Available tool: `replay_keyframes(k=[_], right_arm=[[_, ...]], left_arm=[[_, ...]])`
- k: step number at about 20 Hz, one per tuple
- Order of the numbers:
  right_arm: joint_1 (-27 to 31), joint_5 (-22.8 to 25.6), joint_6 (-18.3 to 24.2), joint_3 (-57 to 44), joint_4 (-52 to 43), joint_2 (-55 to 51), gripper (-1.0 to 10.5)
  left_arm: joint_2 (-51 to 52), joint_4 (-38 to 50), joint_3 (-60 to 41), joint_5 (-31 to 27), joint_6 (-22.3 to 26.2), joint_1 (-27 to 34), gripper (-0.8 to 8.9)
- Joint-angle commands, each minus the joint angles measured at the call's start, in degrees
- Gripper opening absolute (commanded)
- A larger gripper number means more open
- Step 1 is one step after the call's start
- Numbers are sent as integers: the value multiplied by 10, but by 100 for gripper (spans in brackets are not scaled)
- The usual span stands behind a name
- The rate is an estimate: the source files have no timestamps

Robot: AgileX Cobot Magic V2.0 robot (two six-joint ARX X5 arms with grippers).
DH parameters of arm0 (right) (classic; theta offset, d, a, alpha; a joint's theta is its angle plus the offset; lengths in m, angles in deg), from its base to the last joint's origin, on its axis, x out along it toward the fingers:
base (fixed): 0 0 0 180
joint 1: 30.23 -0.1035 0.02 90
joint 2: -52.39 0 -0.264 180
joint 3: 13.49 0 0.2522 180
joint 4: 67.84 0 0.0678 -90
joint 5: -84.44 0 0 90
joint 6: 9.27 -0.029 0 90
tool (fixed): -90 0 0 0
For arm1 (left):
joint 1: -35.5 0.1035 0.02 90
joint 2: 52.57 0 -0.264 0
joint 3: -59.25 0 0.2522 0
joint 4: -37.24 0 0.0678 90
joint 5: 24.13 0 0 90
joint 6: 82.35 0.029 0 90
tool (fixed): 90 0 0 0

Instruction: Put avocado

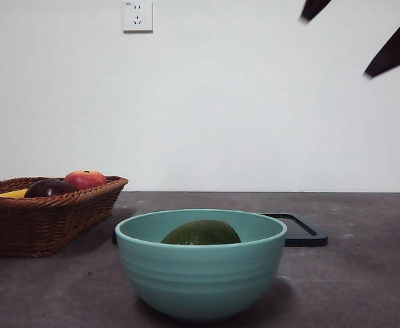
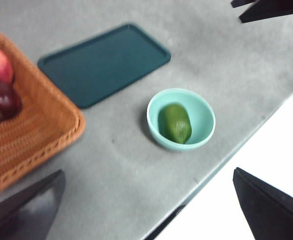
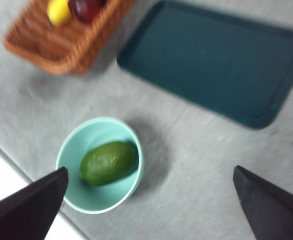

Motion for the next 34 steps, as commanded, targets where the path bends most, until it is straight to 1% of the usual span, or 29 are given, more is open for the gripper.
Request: replay_keyframes(k=[1, 3, 6, 8, 13, 15, 19, 22, 25, 27, 28, 30, 31, 34], right_arm=[[-42, 29, -35, 10, -9, 52, 566], [-70, 44, -48, 10, -9, 102, 566], [-95, 44, -73, 10, -9, 177, 566], [-100, 44, -79, 10, -9, 221, 566], [-100, 51, -79, 10, -28, 302, 566], [-100, 53, -80, 10, -29, 320, 510], [-100, 47, -84, 10, -39, 347, 319], [-102, 23, -98, 10, -56, 351, 13], [-102, 25, -129, 13, -71, 351, 4], [-102, 25, -141, 28, -63, 351, 4], [-101, 36, -146, 43, -52, 351, 4], [-97, 79, -155, 87, -22, 355, 4], [-91, 91, -157, 110, -11, 359, 4], [-55, 94, -150, 206, 17, 401, 4]], left_arm=[[10, -3, 4, -2, -7, -5, 624], [17, -3, 5, -2, -8, -5, 624], [19, 6, 4, -2, -9, -5, 624], [19, 18, 5, -2, -14, -5, 624], [19, 23, 5, -2, -16, -5, 624], [19, 23, 5, -2, -16, -5, 624], [19, 23, 5, -2, -16, -5, 624], [19, 23, 5, -2, -16, -5, 624], [19, 22, 5, -2, -17, -5, 624], [19, 20, 5, -2, -17, -5, 625], [19, 21, 5, -2, -16, -5, 624], [19, 21, 5, -2, -16, -5, 624], [19, 21, 5, -2, -16, -5, 624], [19, 21, 5, -2, -16, -5, 624]])
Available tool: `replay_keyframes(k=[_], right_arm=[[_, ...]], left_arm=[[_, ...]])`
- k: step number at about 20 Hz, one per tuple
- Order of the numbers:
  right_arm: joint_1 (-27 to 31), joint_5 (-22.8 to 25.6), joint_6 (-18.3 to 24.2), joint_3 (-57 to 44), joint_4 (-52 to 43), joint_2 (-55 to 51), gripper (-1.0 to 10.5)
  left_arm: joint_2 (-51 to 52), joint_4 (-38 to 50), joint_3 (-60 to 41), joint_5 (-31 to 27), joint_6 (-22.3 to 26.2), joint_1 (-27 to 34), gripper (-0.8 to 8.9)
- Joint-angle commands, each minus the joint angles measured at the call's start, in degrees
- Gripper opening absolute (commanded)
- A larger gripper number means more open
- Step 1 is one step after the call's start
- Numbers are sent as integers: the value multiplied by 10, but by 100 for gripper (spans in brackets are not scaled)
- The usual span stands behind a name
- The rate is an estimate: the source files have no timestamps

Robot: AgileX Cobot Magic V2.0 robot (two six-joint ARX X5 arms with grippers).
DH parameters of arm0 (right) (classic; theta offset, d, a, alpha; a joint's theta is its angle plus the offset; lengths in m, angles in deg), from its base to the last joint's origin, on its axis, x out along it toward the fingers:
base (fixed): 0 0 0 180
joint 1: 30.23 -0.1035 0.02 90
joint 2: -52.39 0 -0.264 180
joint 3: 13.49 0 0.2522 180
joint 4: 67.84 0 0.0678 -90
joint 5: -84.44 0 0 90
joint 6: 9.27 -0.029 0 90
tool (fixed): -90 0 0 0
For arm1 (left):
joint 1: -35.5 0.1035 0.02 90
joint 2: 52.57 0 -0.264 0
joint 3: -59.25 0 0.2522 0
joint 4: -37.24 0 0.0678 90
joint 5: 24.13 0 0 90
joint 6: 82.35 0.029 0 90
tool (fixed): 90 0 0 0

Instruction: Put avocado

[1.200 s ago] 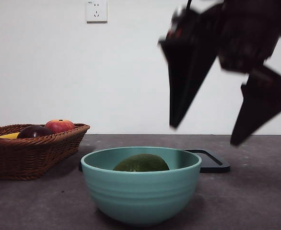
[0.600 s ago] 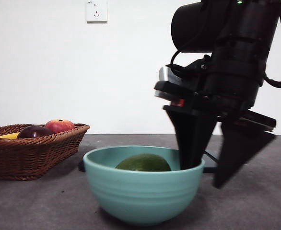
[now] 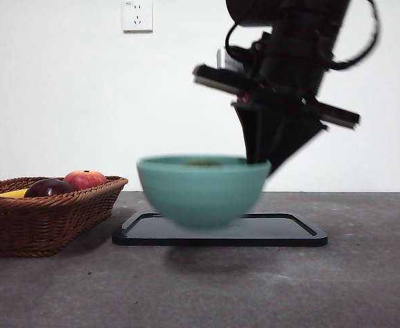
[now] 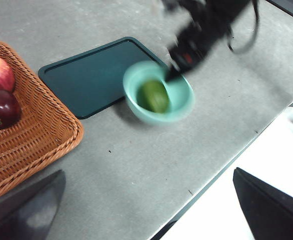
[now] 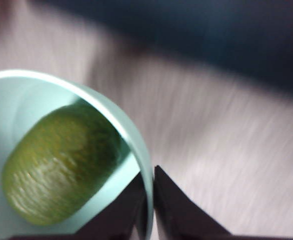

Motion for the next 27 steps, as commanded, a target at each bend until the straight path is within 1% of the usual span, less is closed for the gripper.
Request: replay_keyframes(k=[1, 3, 5, 8, 10, 12, 16, 17, 19, 21, 24, 26, 27], right_arm=[[23, 2, 3, 73, 8, 47, 4], [49, 2, 9, 140, 24, 92, 4], [73, 2, 25, 209, 40, 147, 4], [100, -9, 32, 274, 41, 218, 4], [113, -22, 31, 283, 38, 251, 4], [114, -21, 32, 283, 36, 269, 4], [113, -21, 39, 283, 36, 272, 8], [113, -21, 38, 283, 36, 272, 56], [116, -21, 39, 285, 41, 268, 272], [125, 15, 52, 295, 68, 237, 446], [127, 63, 72, 296, 132, 148, 549], [111, 135, 79, 290, 189, 80, 550], [98, 157, 82, 283, 212, 44, 550]], left_arm=[[-1, 5, 5, -2, -2, -5, 624], [0, 5, 5, -2, -2, -5, 624], [-1, 5, 5, -2, -2, -5, 624], [-1, 5, 5, -2, -2, -5, 624], [-1, 5, 5, -2, -2, -5, 624], [-1, 5, 5, -2, -2, -5, 624], [-1, 5, 5, -2, -2, -5, 624], [-1, 5, 5, -2, -2, -5, 624], [-1, 5, 5, -2, -2, -5, 624], [-1, 5, 5, -2, -2, -5, 624], [-1, 5, 5, -2, -2, -5, 624], [-1, 5, 5, -2, -2, -5, 624], [-1, 5, 5, -2, -2, -5, 624]])
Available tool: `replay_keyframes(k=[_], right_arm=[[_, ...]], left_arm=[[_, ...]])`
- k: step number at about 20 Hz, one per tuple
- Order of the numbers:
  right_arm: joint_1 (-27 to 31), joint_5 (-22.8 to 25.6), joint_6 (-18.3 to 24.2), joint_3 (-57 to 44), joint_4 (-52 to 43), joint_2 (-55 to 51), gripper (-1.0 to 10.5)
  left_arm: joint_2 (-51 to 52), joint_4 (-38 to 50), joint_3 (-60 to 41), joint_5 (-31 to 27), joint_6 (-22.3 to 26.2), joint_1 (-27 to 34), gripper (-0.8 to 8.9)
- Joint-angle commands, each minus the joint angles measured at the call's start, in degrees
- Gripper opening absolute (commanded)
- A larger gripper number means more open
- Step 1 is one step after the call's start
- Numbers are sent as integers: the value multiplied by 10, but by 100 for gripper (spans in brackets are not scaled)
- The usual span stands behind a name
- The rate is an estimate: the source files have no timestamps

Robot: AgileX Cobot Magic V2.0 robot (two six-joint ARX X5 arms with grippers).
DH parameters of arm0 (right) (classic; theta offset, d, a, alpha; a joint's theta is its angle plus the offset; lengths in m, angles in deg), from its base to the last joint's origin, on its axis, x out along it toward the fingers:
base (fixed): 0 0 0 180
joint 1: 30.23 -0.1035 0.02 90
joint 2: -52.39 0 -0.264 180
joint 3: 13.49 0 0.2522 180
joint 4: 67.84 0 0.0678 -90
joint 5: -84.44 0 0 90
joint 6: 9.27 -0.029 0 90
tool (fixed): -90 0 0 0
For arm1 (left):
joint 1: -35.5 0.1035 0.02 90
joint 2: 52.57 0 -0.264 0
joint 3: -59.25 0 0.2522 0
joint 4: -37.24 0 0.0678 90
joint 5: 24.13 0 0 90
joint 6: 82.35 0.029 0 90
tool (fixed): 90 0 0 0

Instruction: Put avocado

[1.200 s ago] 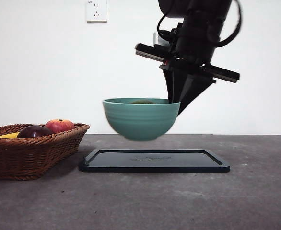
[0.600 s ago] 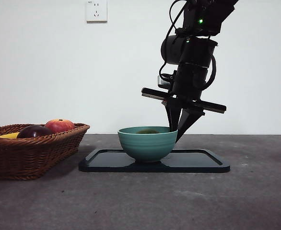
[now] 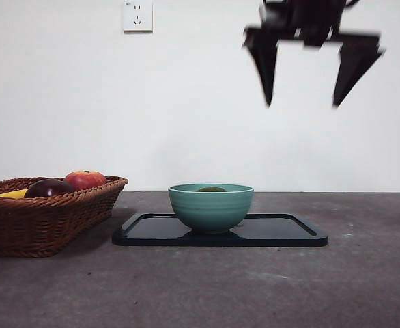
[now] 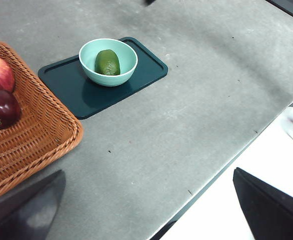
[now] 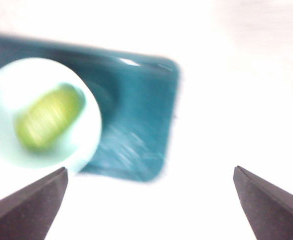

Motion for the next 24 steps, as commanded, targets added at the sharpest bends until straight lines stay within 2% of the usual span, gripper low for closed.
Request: replay_keyframes(k=[1, 3, 9, 11, 14, 16, 20, 24], right_arm=[[-28, 40, 20, -5, 38, -50, 550], [-52, 97, 22, -26, 80, -118, 550], [-102, 108, 22, -200, 75, -348, 550], [-125, 93, 21, -274, 49, -442, 550], [-152, 20, 21, -364, 14, -566, 549], [-164, -11, 7, -407, -1, -635, 549], [-168, -11, 2, -443, 0, -718, 549], [-168, -11, 2, -444, -1, -735, 549]], left_arm=[[-1, 5, 5, -2, -1, -5, 624], [-1, 5, 5, -2, -1, -5, 624], [-1, 7, 5, -2, -1, -5, 624], [-1, 9, 5, -2, -1, -5, 624], [-1, 10, 5, -2, -1, -5, 624], [-1, 11, 5, -2, -1, -5, 624], [-1, 20, 5, -2, -1, -5, 624], [-1, 19, 5, -2, -1, -5, 624]])
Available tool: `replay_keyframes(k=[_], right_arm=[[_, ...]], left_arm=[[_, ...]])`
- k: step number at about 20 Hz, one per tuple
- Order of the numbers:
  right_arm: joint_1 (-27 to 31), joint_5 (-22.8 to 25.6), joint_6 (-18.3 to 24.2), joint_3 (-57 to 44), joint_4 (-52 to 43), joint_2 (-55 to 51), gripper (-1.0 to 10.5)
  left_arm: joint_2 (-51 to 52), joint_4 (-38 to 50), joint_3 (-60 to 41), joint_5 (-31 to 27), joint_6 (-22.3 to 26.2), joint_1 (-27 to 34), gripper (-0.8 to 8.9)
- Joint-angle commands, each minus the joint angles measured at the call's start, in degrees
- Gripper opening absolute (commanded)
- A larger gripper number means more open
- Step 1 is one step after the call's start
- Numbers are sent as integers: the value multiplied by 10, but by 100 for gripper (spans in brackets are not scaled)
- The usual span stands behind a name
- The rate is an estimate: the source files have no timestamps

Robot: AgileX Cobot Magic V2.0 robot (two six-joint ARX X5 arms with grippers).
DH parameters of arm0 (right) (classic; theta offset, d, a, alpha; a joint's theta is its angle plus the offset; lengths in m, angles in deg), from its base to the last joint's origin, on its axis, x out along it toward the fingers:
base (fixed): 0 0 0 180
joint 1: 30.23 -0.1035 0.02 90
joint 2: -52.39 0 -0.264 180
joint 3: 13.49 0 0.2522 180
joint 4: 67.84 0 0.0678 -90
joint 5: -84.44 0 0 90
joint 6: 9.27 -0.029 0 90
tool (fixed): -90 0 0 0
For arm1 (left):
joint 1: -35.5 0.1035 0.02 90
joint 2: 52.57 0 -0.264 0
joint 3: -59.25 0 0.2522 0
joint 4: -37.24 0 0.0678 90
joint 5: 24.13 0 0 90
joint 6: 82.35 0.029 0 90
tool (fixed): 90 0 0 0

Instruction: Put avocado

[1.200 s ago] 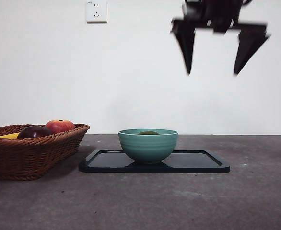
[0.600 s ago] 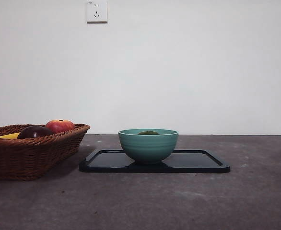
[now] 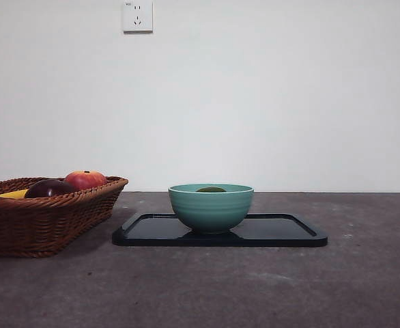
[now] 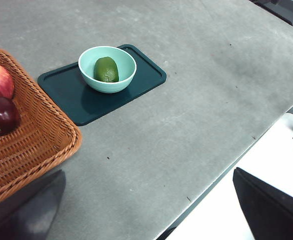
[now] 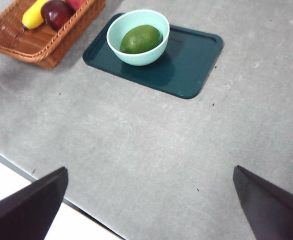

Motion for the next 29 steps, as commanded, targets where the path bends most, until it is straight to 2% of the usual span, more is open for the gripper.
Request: replay_keyframes(k=[1, 4, 7, 8, 9, 10, 23, 25, 29], right_arm=[[-5, 0, -9, 3, -7, 3, 549], [-5, 0, -9, 3, -9, 3, 549], [-5, 0, -9, 3, -9, 3, 516], [-5, 0, -9, 3, -9, 4, 402], [-5, -1, -9, 3, -9, 4, 197], [-5, 0, -9, 3, -9, 4, -4], [-5, 0, -9, 3, -9, 3, 18], [-5, 0, -9, 3, -9, 3, 18], [-5, 0, -9, 3, -9, 3, 18]], left_arm=[[-1, 6, 5, -2, -1, -5, 624], [-1, 6, 5, -2, -1, -5, 602], [-1, 6, 5, -2, -1, -5, 414], [-1, 6, 5, -2, -1, -5, 313], [-1, 6, 5, -2, -1, -5, 137], [-1, 6, 5, -2, 0, -5, 1], [-1, 7, 5, -2, -1, -1, 19], [-1, 6, 5, 2, -1, 45, 19], [3, 17, -9, 0, 13, 224, 19]])
